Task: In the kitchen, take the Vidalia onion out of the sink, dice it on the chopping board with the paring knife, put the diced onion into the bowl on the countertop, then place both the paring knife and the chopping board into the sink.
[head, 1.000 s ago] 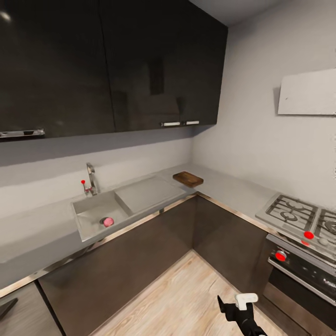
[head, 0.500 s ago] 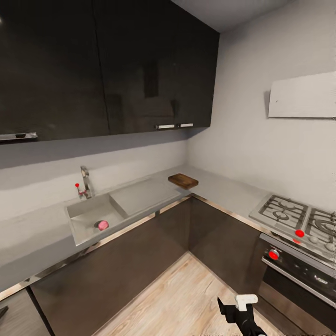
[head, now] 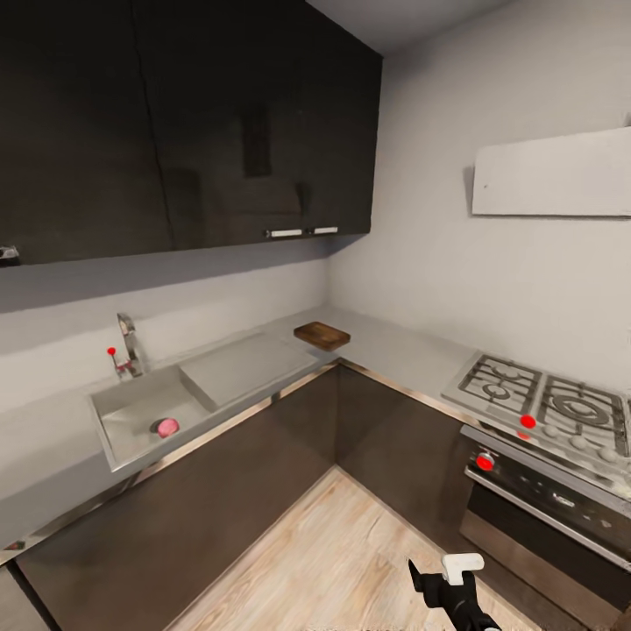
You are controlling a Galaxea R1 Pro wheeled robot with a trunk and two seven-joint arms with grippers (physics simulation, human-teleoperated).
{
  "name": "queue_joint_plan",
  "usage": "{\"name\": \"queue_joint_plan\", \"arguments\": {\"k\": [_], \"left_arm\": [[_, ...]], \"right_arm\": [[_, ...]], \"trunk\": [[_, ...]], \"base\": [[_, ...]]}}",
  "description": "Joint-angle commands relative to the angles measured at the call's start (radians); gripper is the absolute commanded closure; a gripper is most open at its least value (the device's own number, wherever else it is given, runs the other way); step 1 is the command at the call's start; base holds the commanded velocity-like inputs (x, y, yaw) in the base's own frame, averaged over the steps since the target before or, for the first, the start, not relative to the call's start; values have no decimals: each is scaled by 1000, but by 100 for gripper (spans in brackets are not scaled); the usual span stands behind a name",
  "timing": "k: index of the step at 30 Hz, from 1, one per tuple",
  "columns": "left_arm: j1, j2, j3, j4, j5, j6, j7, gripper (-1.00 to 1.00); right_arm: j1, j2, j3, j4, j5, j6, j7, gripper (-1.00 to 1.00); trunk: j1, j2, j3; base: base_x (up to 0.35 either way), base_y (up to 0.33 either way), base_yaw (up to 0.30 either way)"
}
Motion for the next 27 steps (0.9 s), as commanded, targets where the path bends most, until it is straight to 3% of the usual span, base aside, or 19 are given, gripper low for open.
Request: {"name": "queue_joint_plan", "arguments": {"k": [1, 16, 27], "left_arm": [[1, 0, 0, -2, 3, -1, 0, -100], [1, 0, 0, 5, 3, 4, 0, -100], [1, -11, -6, 214, 4, 7, 1, -100]], "right_arm": [[0, 0, -2, 1, -1, -3, 5, -100], [0, 0, -2, 1, -1, -3, 4, -100], [0, 1, -3, 1, -1, -2, 4, -100]], "trunk": [[0, -1, -1], [0, -1, -16], [0, -1, -17]], "base": [[0, 0, -198], [0, 0, -172], [0, 0, -7]]}}
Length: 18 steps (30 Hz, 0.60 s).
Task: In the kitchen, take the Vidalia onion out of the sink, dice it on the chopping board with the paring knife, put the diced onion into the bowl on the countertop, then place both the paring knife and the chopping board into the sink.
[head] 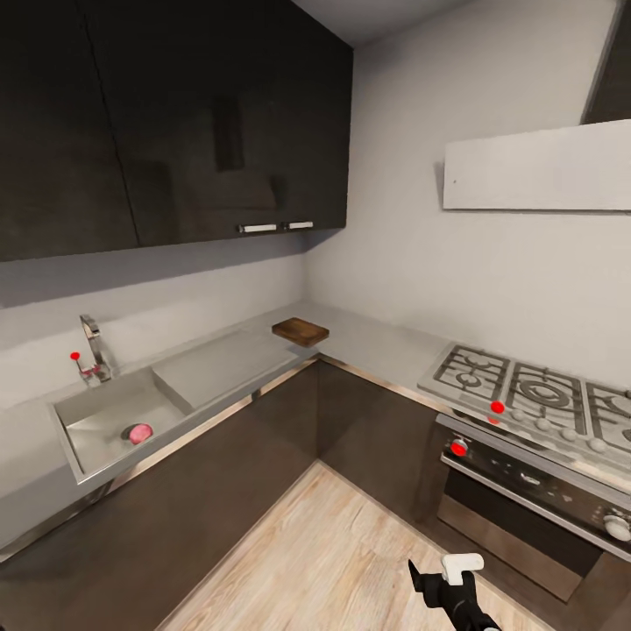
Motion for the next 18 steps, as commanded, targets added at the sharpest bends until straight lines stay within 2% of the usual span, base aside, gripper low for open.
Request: {"name": "queue_joint_plan", "arguments": {"k": [1, 6, 18], "left_arm": [[1, 1, 0, 3, 3, -1, 1, -100], [1, 9, 6, 14, 6, -2, 2, -100], [1, 8, 6, 13, 7, -4, 3, -100]], "right_arm": [[0, 0, -2, 1, -1, -3, 5, -100], [0, -2, -2, 1, -1, -3, 5, -100], [0, -3, -2, 1, -1, 8, 5, -100]], "trunk": [[0, 0, 0], [0, 0, 0], [0, 0, 0]], "base": [[0, 0, 0], [0, 0, 0], [0, 0, 0]]}}
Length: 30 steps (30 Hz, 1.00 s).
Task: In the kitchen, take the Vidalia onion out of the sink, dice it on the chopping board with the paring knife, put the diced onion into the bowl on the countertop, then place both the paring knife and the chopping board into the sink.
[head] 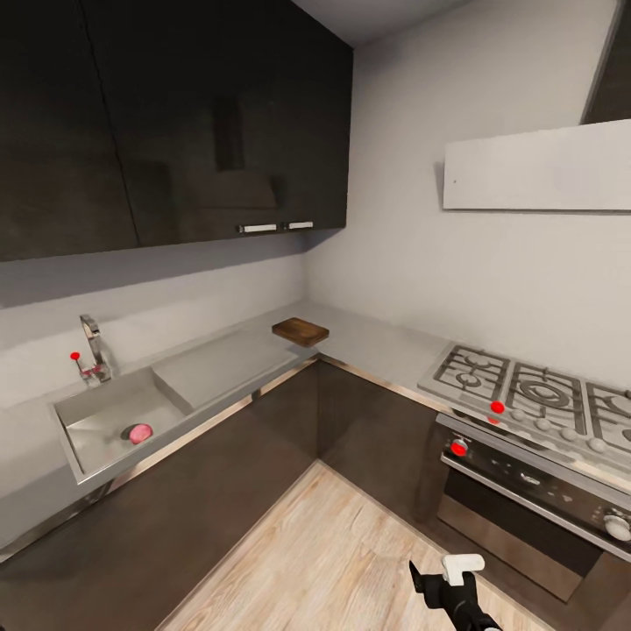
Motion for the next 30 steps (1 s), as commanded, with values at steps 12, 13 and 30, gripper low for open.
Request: {"name": "queue_joint_plan", "arguments": {"k": [12, 13, 30], "left_arm": [[1, 0, -1, 1, 1, 0, 0, -100], [1, 0, -2, 2, 1, 0, 0, -100], [1, -2, -1, 3, 2, 3, 0, -100]], "right_arm": [[0, 5, -5, -11, -1, 25, -49, -100], [0, 8, -5, -21, 0, 60, -77, -100], [-1, 148, 28, -845, 77, 945, -202, -100]], "trunk": [[0, 0, 0], [0, 0, 0], [0, 0, 0]], "base": [[0, 0, 0], [0, 0, 0], [-93, 62, 0]]}}
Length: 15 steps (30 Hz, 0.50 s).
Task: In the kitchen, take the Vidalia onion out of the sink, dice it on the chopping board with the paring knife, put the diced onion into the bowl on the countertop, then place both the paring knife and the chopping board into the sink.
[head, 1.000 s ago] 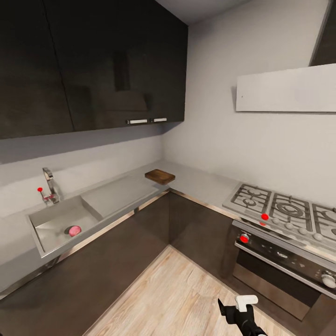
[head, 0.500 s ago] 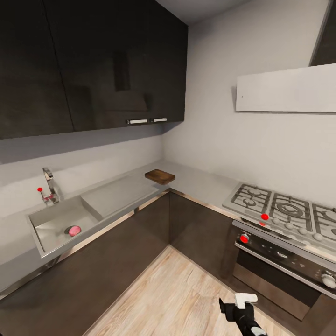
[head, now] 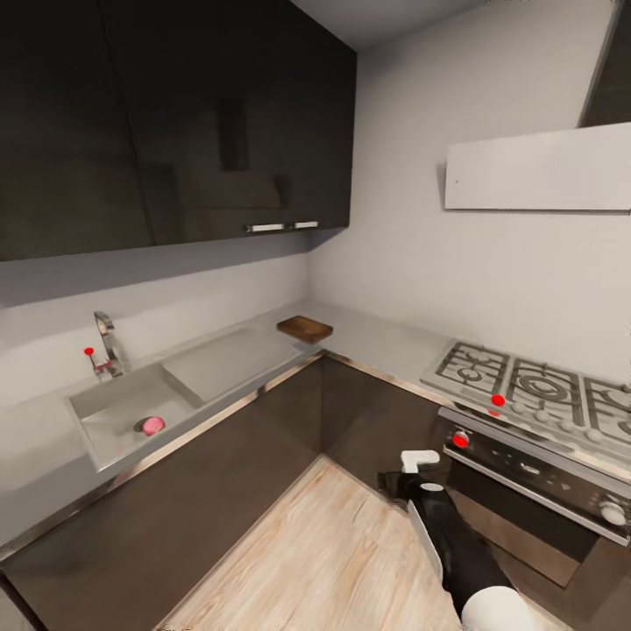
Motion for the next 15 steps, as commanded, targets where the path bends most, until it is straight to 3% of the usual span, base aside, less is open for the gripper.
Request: {"name": "queue_joint_plan", "arguments": {"k": [1, 5, 8, 11, 15], "left_arm": [[1, 0, 0, -1, 2, -2, 0, -100], [1, -1, -1, -1, 2, -2, 0, -100], [1, -1, -1, -1, 2, -2, 0, -100], [1, -1, -1, -1, 2, -2, 0, -100], [1, -1, -1, 0, 2, -1, 0, -100]], "right_arm": [[0, 1, 5, -52, 6, 46, -2, -100], [0, 8, 78, -247, 7, 198, -2, -100], [0, 10, 109, -352, 7, 279, -3, -100], [-1, 22, 120, -439, 8, 339, -5, -100], [-8, 29, 123, -482, 9, 371, -8, -100]], "trunk": [[0, -1, 0], [0, -1, 0], [0, -1, 0], [0, -1, 0], [0, -1, 0]], "base": [[-159, 87, 0], [-54, 30, 0], [-15, 8, 0], [-5, 3, 0], [0, 0, 0]]}}
